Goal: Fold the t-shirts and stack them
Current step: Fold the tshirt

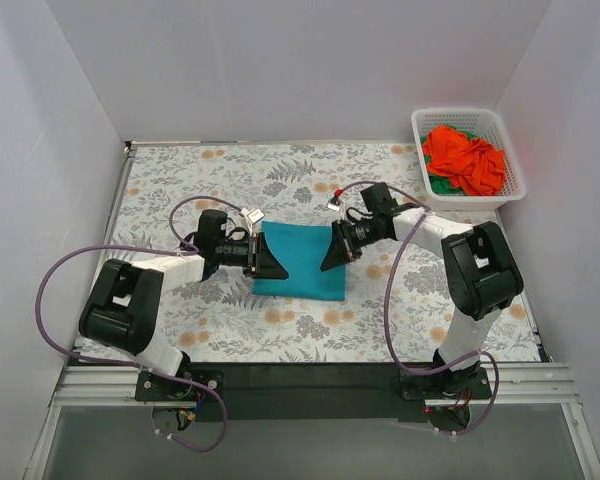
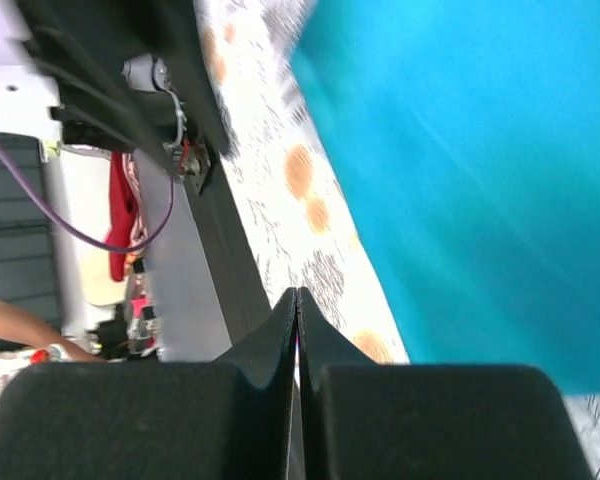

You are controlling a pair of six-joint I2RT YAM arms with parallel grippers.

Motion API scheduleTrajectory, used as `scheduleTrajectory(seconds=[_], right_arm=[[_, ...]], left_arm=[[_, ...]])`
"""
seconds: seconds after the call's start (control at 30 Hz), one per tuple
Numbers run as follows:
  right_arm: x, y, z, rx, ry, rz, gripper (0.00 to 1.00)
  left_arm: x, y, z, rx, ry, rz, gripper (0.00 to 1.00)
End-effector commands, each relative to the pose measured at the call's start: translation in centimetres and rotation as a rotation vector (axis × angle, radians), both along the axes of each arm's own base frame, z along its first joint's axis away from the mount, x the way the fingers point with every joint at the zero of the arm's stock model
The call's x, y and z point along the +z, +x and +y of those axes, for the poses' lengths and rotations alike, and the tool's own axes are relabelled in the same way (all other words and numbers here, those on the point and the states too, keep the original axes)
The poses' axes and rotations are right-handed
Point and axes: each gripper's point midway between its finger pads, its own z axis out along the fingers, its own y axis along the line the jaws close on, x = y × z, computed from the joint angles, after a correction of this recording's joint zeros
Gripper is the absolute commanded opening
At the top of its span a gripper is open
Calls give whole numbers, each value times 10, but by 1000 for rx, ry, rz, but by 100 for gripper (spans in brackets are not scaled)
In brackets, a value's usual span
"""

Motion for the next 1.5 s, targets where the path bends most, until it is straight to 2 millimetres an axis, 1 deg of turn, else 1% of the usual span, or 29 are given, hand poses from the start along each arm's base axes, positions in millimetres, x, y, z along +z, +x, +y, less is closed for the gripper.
scheduleTrajectory(seconds=[0.0, 0.07, 0.1, 0.17, 0.2, 0.27, 0.3, 0.33, 0.43, 0.57, 0.63, 0.67, 0.73, 0.77, 0.83, 0.9, 0.93, 1.0, 1.03, 1.1, 1.17, 1.2, 1.23, 1.27, 1.3, 1.33, 1.37, 1.43, 1.47], right_arm=[[16, 2, 18, 55, 48, -51, 4], [6, -9, 25, 86, 47, -6, 4], [-4, -12, 28, 89, 49, 36, 4], [-14, -19, 32, 99, 52, 76, 5], [-25, -19, 34, 97, 46, 89, 5], [-43, -18, 32, 84, 8, 116, 5], [-59, -22, 29, 81, -15, 162, 4], [-67, -25, 26, 74, -32, 184, 3], [-91, -29, 9, 29, -102, 212, 2], [-111, -23, -12, -37, -165, 231, 1], [-114, -24, -17, -42, -175, 232, 1], [-114, -23, -19, -46, -182, 228, 1], [-104, -20, -17, -30, -157, 196, 1], [-92, -21, -12, -9, -117, 195, 1], [-64, -15, -3, 21, -48, 132, 1], [-20, -11, 9, 56, 58, 72, 1], [-6, -9, 11, 60, 82, 51, 2], [28, 3, 18, 58, 132, -43, 2], [36, 9, 20, 56, 142, -72, 2], [46, 24, 23, 33, 145, -112, 2], [42, 38, 24, 12, 138, -120, 1], [34, 50, 27, 1, 135, -109, 1], [30, 57, 27, -8, 134, -101, 1], [27, 69, 26, -27, 138, -107, 1], [14, 78, 26, -45, 126, -76, 1], [17, 92, 28, -58, 134, -97, 1], [16, 105, 29, -78, 145, -127, 1], [9, 118, 33, -108, 146, -120, 1], [7, 126, 34, -121, 151, -141, 1]], left_arm=[[-11, 1, 0, -11, -11, 31, 29], [-20, 5, -1, -5, -7, 56, 28], [-31, 9, -1, 10, 11, 71, 28], [-44, 13, 1, 29, 35, 96, 28], [-56, 14, 2, 38, 46, 130, 28], [-68, 16, 9, 68, 57, 180, 27], [-73, 18, 13, 82, 60, 198, 27], [-80, 16, 16, 88, 61, 234, 27], [-86, 20, 31, 129, 58, 290, 28], [-87, 18, 43, 142, 76, 300, 29], [-91, 14, 54, 156, 85, 318, 29], [-88, 11, 57, 156, 84, 332, 29], [-79, 13, 62, 153, 63, 294, 29], [-60, 17, 61, 139, 33, 229, 29], [-35, 23, 57, 131, -2, 166, 29], [-3, 35, 50, 121, -49, 41, 29], [9, 38, 42, 109, -59, 30, 29], [22, 50, 31, 116, -61, -40, 28], [24, 53, 21, 114, -58, -47, 27], [34, 66, 9, 135, -86, -59, 27], [18, 74, -2, 161, -85, -5, 25], [21, 82, -6, 190, -112, 8, 25], [17, 89, -9, 214, -118, 15, 24], [5, 99, -11, 236, -117, 44, 24], [6, 108, -13, 253, -133, 33, 24], [2, 116, -15, 267, -136, 38, 23], [-8, 125, -16, 285, -136, 41, 23], [-12, 143, -20, 299, -132, 32, 23], [-28, 150, -19, 331, -102, 62, 23]])
